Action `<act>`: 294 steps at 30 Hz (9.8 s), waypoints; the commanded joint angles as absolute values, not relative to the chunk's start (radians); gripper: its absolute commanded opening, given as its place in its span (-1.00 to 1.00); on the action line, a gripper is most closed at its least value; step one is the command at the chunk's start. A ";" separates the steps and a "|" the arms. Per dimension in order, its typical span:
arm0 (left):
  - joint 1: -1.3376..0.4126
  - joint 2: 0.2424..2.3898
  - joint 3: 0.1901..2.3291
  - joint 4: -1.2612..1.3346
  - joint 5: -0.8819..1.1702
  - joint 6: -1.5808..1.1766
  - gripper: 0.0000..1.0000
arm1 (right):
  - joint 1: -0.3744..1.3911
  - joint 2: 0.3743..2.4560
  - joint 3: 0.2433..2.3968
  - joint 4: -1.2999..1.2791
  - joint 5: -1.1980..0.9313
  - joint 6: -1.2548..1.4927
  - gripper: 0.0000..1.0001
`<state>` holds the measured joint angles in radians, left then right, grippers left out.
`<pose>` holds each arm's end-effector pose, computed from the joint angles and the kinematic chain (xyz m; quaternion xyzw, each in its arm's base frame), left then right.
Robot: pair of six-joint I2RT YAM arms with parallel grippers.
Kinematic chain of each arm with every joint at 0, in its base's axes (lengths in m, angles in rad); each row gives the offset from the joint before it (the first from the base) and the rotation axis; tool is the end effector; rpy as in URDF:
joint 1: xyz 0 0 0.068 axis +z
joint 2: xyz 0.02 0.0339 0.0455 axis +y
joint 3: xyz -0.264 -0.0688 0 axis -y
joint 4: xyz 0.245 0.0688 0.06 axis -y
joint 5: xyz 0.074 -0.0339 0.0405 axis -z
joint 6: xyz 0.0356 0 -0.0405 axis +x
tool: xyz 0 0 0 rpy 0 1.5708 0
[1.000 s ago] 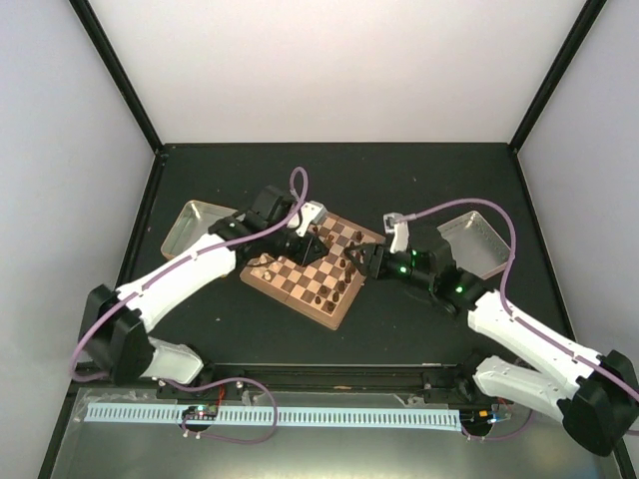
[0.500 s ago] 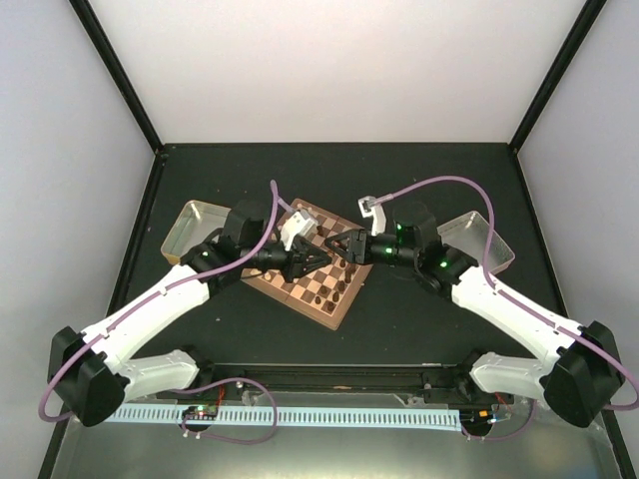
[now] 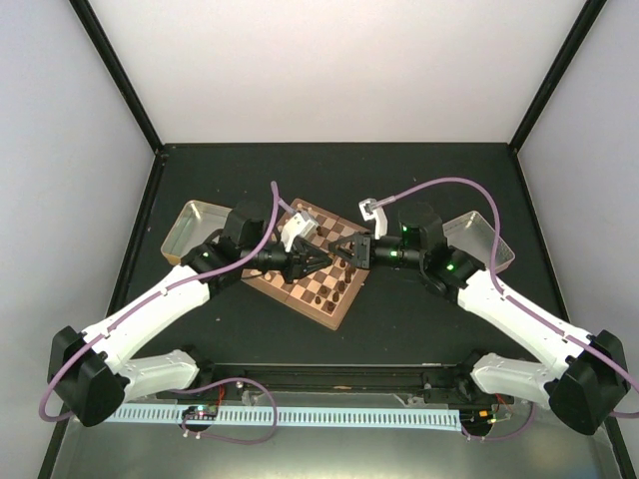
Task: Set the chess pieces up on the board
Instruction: Pick up the chess piece from the chessboard, then place the chess piece on the chessboard, then pick up the chess piece from the chessboard, then place the chess piece on the chessboard.
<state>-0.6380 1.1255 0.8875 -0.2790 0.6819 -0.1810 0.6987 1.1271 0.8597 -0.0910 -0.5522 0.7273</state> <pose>0.1850 -0.1651 0.3021 0.3483 0.7554 -0.4538 0.3196 0.1844 0.1793 0.3085 -0.1440 0.7928 0.5280 0.2681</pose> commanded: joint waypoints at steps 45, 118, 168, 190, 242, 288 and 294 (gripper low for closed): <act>-0.633 0.723 0.864 -0.490 0.077 -0.226 -0.81 | 0.925 1.697 1.062 -0.202 0.152 0.334 -0.83; -0.632 0.744 0.867 -0.497 0.086 -0.226 -0.80 | 0.585 1.725 1.108 -0.345 0.204 0.464 -0.83; -0.631 0.899 0.862 -0.326 0.306 -0.437 -0.79 | 0.571 1.287 0.918 -0.138 -0.373 0.422 0.06; -0.604 0.978 0.648 0.201 0.498 -1.608 -0.75 | 0.924 1.089 0.597 0.621 -0.103 0.124 0.08; -0.604 0.985 0.575 0.405 0.565 -1.741 -0.70 | 1.005 1.244 0.643 0.507 0.091 0.010 -0.73; -0.587 0.486 0.716 -0.579 -0.063 -0.429 0.63 | 0.940 1.836 1.405 -0.819 0.167 0.368 -0.92; -0.587 0.487 0.680 -0.575 -0.069 -0.432 0.64 | 0.939 1.869 1.416 -0.848 0.200 0.392 -0.92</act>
